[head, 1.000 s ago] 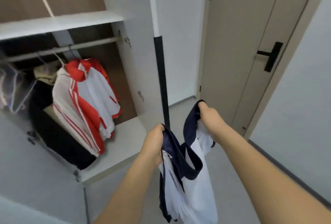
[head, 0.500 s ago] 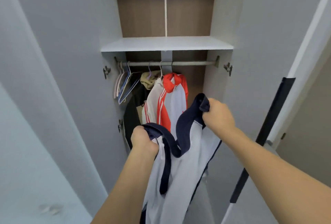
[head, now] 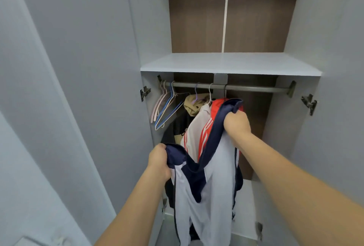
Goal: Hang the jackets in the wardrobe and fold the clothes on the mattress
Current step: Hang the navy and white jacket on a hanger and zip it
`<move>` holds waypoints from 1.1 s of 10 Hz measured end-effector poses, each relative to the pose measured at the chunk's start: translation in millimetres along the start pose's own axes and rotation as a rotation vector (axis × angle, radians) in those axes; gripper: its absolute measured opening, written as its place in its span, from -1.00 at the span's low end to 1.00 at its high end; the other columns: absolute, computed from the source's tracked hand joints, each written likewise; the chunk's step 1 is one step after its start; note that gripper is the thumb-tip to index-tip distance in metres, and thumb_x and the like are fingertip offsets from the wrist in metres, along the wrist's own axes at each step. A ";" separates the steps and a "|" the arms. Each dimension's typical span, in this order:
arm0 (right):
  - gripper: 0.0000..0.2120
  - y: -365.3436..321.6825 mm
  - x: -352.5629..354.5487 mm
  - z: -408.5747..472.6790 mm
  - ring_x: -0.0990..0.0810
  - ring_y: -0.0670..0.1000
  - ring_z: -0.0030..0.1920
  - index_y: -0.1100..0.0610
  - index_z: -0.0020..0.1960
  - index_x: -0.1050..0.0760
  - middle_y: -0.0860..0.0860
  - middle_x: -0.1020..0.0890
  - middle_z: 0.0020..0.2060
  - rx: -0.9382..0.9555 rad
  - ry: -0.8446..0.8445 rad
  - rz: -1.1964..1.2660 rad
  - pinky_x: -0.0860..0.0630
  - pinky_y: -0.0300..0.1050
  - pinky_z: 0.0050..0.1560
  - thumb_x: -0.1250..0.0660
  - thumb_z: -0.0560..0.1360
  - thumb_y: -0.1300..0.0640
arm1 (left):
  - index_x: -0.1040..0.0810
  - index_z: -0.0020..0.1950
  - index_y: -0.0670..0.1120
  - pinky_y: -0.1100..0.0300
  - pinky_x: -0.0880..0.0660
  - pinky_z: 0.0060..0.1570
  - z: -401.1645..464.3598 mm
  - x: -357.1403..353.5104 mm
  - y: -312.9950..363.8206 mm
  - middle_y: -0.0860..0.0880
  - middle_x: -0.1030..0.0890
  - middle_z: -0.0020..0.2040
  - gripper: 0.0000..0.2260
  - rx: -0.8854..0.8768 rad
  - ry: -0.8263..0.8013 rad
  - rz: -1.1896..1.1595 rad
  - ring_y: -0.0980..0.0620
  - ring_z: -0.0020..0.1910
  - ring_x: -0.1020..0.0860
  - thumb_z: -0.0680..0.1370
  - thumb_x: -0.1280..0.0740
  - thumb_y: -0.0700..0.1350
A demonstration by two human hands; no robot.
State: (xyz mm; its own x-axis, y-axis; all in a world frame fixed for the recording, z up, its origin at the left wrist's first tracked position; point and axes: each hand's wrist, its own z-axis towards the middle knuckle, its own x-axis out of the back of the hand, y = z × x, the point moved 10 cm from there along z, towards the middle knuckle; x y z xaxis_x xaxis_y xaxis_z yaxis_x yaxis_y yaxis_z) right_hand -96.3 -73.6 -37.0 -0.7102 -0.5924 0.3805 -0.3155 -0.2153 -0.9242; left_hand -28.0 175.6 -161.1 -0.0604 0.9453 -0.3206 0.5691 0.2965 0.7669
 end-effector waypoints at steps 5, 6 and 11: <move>-0.84 -43.0 -55.4 166.8 -0.57 0.19 -0.15 0.19 0.02 -0.47 0.17 -0.59 -0.13 0.154 0.138 -0.346 -0.48 -0.02 -0.15 -0.13 0.61 0.19 | -0.54 0.20 -0.26 0.07 -0.51 -0.03 224.2 -115.0 151.1 -0.16 -0.60 -0.03 -0.76 -0.383 -0.034 0.836 -0.10 -0.10 -0.57 0.60 -0.20 -0.24; -0.85 -45.9 -69.2 196.0 -0.57 0.17 -0.17 0.17 0.02 -0.48 0.16 -0.59 -0.13 0.169 0.135 -0.377 -0.47 -0.04 -0.16 -0.14 0.60 0.20 | -0.51 0.26 -0.23 0.06 -0.46 0.09 272.9 -139.0 193.2 -0.21 -0.57 0.17 -0.73 -0.535 0.050 1.205 -0.18 0.15 -0.54 0.59 -0.22 -0.20; -0.84 -29.2 -129.7 264.0 -0.46 0.07 -0.32 0.04 -0.20 -0.36 0.05 -0.52 -0.30 0.216 -0.057 -0.482 -0.32 -0.08 -0.34 -0.17 0.54 0.22 | -0.47 0.33 -0.16 0.01 -0.52 0.04 398.9 -185.1 221.7 -0.16 -0.59 0.20 -0.69 -0.805 0.305 1.913 -0.16 0.16 -0.57 0.58 -0.24 -0.21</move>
State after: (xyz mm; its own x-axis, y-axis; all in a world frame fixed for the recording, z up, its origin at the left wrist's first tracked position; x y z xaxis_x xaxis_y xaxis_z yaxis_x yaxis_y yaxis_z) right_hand 171.2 -195.5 -68.3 -0.4789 -0.4268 0.7671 -0.4566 -0.6252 -0.6329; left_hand 436.4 12.0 -153.5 -0.1164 0.0315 0.9927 -0.3237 -0.9461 -0.0079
